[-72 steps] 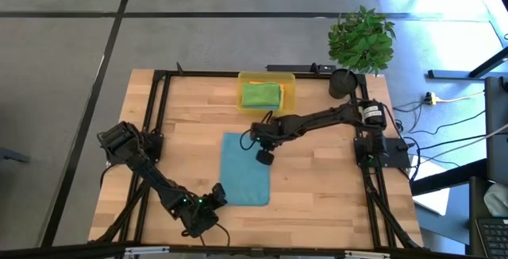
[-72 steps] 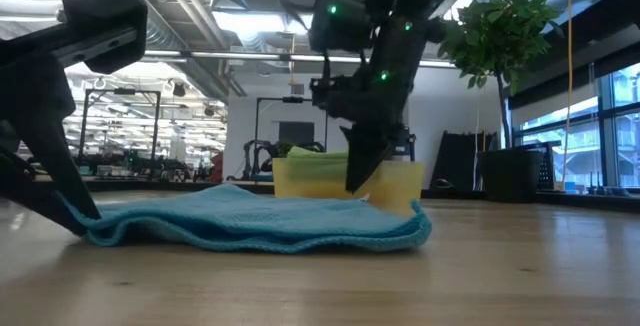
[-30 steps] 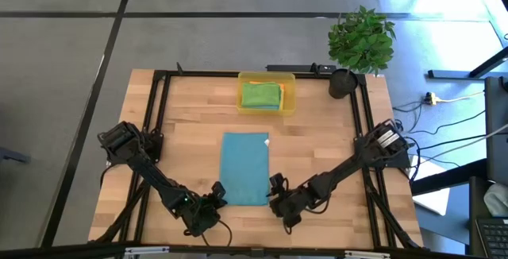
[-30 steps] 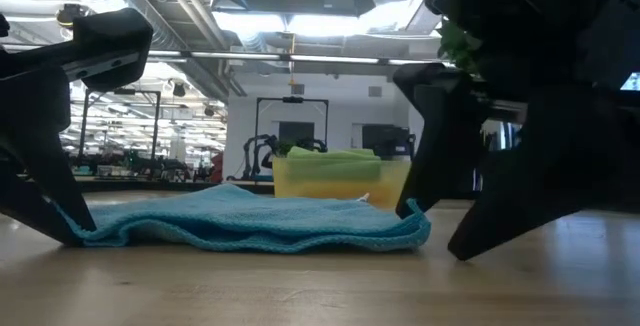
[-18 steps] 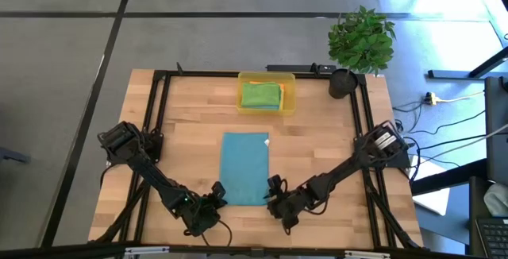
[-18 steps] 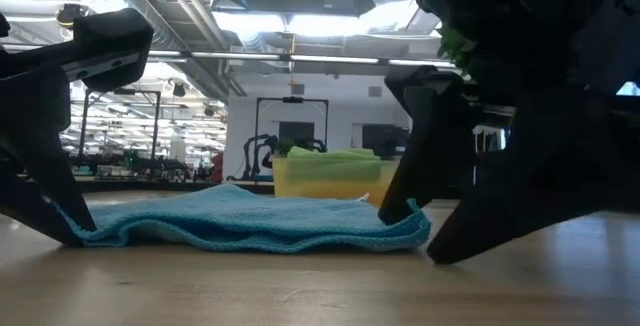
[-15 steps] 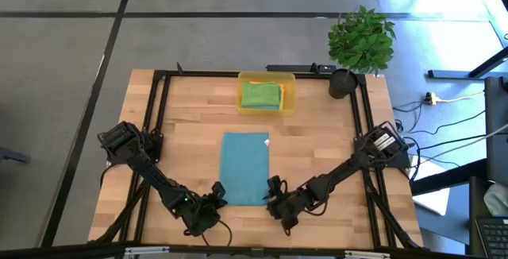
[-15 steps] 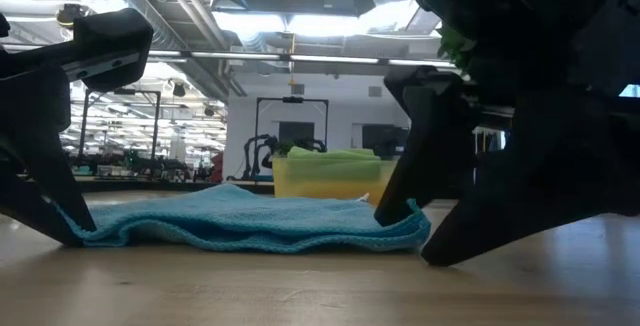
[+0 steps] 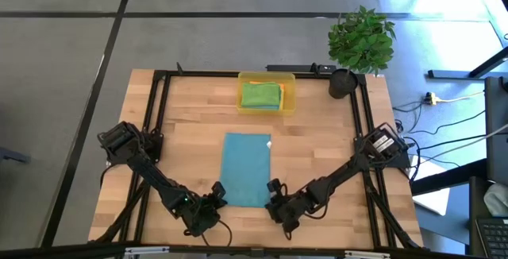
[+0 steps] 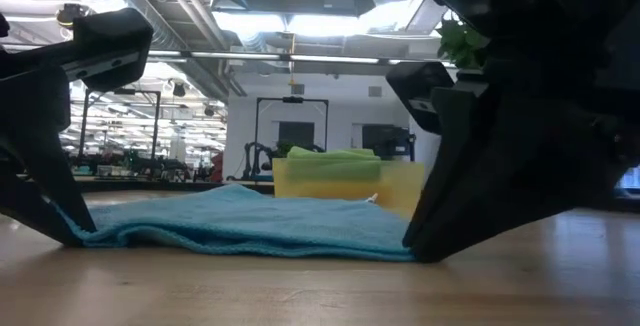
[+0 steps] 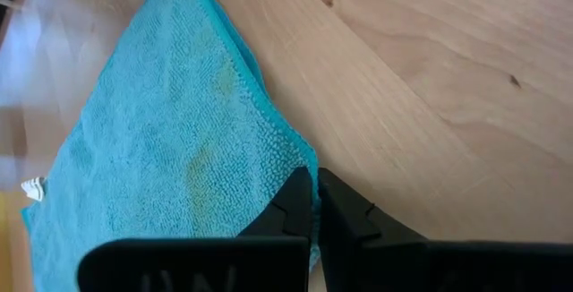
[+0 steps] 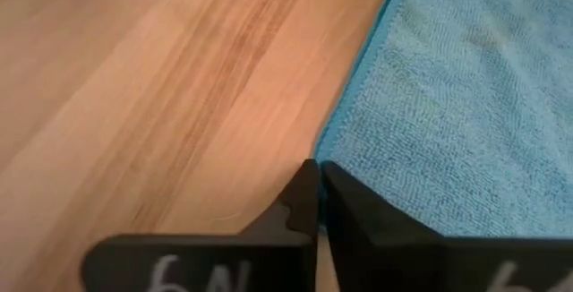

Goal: Fold microfiber towels
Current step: Fold the blue microfiber cloth

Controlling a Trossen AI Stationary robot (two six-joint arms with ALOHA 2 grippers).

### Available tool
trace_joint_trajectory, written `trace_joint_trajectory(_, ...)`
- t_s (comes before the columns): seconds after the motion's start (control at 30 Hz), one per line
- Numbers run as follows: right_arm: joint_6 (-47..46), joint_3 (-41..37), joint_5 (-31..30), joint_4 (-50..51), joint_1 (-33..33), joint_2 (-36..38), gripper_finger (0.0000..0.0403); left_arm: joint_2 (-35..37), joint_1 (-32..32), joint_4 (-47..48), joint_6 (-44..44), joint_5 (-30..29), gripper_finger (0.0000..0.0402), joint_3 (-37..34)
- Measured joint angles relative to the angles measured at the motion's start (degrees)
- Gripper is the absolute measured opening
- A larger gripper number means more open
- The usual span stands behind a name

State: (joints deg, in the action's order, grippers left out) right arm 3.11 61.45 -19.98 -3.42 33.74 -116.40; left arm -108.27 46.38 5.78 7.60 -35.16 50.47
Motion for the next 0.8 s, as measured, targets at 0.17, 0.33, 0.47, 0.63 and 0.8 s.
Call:
trace_joint_trajectory(0.17, -1.26, 4.10, 0.06, 3.91, 0.58, -0.53, 0.0011, 3.05, 1.21, 1.40, -0.07, 1.92, 0.0000, 0.67)
trace_joint_trajectory(0.33, -4.59, 10.50, 0.33, 11.11, 0.81, -0.38, 0.0005, 6.55, 2.05, 0.56, -1.54, 4.96, 0.0000, 1.23)
trace_joint_trajectory(0.47, -5.66, 13.66, 1.51, 13.40, 1.35, -0.37, 0.0004, 8.02, 2.18, 0.74, -5.21, 8.64, 0.0000, 1.26)
trace_joint_trajectory(0.63, -6.01, 16.30, 3.37, 13.31, 1.39, -0.37, 0.0003, 8.67, 2.55, 0.86, -7.26, 11.08, 0.0000, 1.25)
trace_joint_trajectory(0.8, -7.01, 17.05, 3.62, 13.26, 0.71, -0.29, 0.0002, 11.76, 2.55, 1.47, -9.03, 11.29, 0.0000, 1.24)
